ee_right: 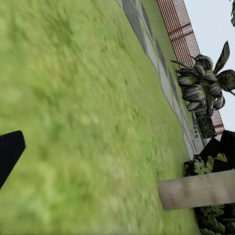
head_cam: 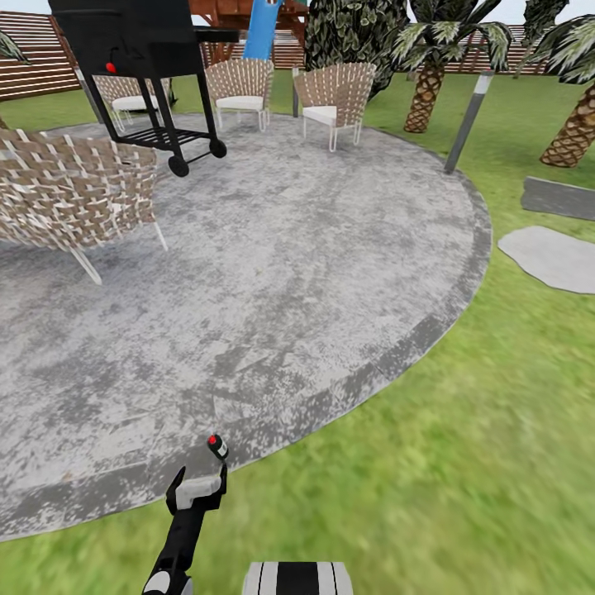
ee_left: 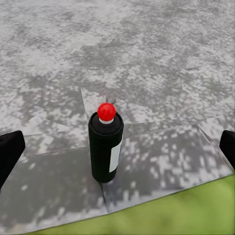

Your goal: In the garden, pick up the pesticide atomizer on the floor and spray pesticide onto both trees until each tree trunk is fully covered.

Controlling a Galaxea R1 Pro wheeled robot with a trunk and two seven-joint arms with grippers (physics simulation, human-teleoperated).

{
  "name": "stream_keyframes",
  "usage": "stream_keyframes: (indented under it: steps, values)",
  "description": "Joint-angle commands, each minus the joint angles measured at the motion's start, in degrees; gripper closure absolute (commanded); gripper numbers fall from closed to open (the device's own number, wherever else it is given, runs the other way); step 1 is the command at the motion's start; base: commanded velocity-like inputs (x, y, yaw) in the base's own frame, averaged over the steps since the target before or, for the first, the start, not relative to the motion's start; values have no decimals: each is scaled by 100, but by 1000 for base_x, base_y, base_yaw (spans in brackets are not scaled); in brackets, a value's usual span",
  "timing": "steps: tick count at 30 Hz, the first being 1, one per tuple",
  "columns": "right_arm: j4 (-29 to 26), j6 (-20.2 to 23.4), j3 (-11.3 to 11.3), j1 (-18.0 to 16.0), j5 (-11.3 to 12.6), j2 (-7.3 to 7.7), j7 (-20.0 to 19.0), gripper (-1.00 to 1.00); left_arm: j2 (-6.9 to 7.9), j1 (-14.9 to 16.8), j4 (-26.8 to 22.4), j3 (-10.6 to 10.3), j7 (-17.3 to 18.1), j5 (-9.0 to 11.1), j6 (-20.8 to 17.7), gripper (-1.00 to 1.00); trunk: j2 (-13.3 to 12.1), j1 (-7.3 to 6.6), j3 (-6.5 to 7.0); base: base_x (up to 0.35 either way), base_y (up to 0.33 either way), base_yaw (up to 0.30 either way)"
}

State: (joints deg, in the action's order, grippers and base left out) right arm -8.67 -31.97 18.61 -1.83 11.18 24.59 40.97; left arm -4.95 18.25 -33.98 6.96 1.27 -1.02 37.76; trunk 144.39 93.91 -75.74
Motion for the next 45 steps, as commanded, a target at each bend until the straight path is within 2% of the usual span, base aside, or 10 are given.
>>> stream_keyframes:
  steps: [1, 20, 45]
  values:
    - [-2, -22, -42, -1, 60, 2, 7, -100, -6, 3, 1, 25, 13, -12, 15, -100, 1, 0, -4, 163, 121, 0]
    - [-3, -24, -76, -1, 43, 2, 0, -100, -6, 3, 6, 25, 13, -13, 19, -100, 1, 0, -3, 41, 37, 0]
    - [-9, -29, -92, -1, 35, -6, 6, -100, -6, 3, 16, 25, 13, -31, 20, -100, 1, 0, 19, 19, 32, -62]
